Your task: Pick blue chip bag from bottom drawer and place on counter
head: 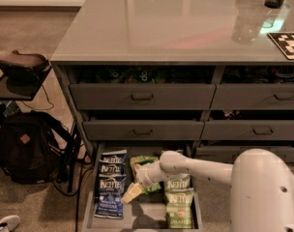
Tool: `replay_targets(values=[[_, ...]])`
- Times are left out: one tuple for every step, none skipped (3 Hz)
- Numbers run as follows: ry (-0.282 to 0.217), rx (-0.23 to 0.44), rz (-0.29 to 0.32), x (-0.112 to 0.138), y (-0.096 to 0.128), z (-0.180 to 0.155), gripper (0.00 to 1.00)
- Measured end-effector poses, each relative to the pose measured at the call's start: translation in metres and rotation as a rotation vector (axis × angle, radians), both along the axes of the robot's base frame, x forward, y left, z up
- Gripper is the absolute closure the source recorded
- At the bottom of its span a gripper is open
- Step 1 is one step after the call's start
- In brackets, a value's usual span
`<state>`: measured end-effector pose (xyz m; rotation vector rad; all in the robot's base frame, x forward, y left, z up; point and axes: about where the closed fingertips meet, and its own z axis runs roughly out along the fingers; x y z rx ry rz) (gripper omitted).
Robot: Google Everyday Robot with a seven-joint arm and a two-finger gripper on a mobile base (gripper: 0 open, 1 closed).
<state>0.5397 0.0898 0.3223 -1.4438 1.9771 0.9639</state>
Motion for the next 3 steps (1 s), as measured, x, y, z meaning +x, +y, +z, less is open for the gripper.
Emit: replay_targets(values=[[0.057, -0.006, -0.043, 0.012, -0.006, -0.03, 0.0], [0.111, -0.019, -0.055, 0.024, 0.001, -0.059, 0.0], [0.113, -0.017, -0.056, 0.023, 0.002, -0.06, 0.0]])
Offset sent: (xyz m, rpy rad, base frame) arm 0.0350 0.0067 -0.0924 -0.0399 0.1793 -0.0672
